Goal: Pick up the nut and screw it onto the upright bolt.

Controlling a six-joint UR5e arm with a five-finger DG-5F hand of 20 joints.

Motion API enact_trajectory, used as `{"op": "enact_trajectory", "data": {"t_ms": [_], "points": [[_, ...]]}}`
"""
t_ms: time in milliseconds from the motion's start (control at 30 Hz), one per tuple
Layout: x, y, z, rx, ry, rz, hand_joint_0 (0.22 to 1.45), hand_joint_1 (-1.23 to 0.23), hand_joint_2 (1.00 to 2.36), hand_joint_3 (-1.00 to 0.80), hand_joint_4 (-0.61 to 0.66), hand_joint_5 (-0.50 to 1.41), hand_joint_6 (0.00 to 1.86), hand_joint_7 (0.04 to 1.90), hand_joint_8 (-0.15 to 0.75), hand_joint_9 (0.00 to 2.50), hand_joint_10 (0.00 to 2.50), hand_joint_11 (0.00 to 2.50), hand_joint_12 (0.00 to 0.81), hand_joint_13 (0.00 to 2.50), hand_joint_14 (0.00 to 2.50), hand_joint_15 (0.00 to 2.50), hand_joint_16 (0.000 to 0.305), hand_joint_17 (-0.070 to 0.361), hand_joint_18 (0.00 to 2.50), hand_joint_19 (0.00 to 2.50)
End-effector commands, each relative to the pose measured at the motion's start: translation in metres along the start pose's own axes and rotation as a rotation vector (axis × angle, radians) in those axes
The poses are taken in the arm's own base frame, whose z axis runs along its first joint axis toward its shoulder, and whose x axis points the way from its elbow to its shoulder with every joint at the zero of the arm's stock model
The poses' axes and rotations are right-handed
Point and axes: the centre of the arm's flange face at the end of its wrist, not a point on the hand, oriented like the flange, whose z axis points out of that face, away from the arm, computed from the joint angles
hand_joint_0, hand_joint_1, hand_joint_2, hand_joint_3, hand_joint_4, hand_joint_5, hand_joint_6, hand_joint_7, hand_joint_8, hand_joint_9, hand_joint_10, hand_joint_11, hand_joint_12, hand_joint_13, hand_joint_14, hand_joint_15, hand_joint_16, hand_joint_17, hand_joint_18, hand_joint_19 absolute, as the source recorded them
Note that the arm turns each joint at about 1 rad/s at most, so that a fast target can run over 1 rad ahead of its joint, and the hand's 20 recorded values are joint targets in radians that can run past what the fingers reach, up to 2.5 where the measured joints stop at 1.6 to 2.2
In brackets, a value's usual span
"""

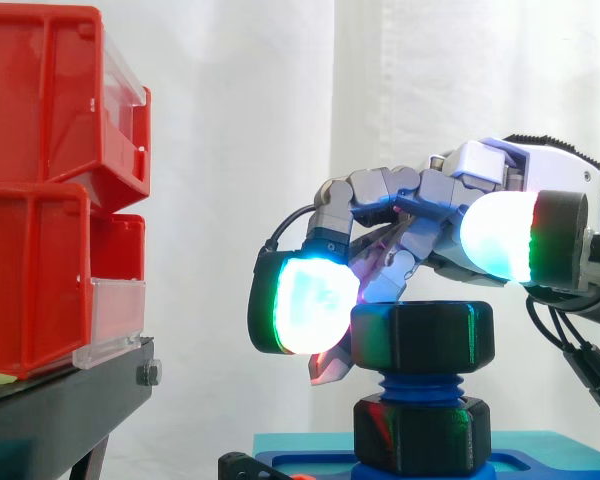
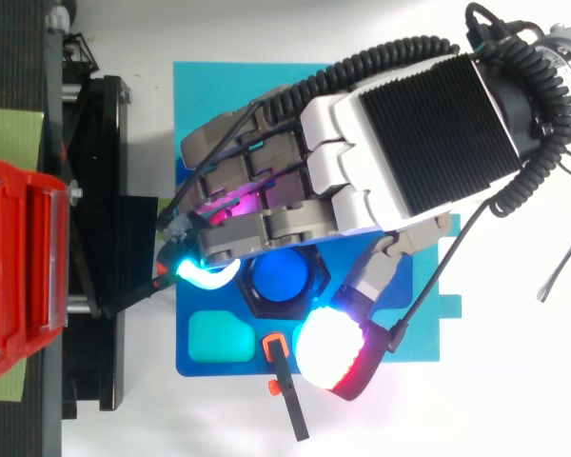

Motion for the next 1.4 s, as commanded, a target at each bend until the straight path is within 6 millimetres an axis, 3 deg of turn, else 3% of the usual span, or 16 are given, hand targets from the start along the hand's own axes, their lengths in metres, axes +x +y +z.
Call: {"op": "enact_trajectory", "data": {"t_ms": [0, 467, 933, 1367], "points": [[0.002, 0.0, -0.001, 0.004, 0.008, 0.007, 0.51, -0.21, 1.0, -0.5, 0.22, -0.01, 0.51, 1.06, 0.206, 1.08, 0.0, 0.0, 0.165, 0.84, 0.0, 0.0, 0.021, 0.047, 0.64, 0.2], [0.003, 0.0, -0.002, 0.007, 0.015, 0.01, 0.51, -0.21, 1.0, -0.5, 0.21, 0.0, 0.51, 1.13, 0.214, 1.1, 0.0, 0.0, 0.167, 0.87, 0.0, 0.0, 0.02, 0.046, 0.67, 0.19], [0.001, -0.005, -0.005, 0.009, 0.005, 0.003, 0.53, -0.25, 1.0, -0.5, 0.08, 0.04, 0.5, 1.37, 0.225, 1.22, 0.0, 0.0, 0.146, 0.96, 0.0, 0.0, 0.018, 0.04, 0.76, 0.21], [-0.002, -0.012, -0.01, 0.017, 0.005, 0.0, 0.53, -0.26, 1.0, -0.5, 0.09, 0.07, 0.5, 1.44, 0.216, 1.3, 0.0, 0.0, 0.137, 0.98, 0.0, 0.0, 0.016, 0.037, 0.8, 0.22]]}}
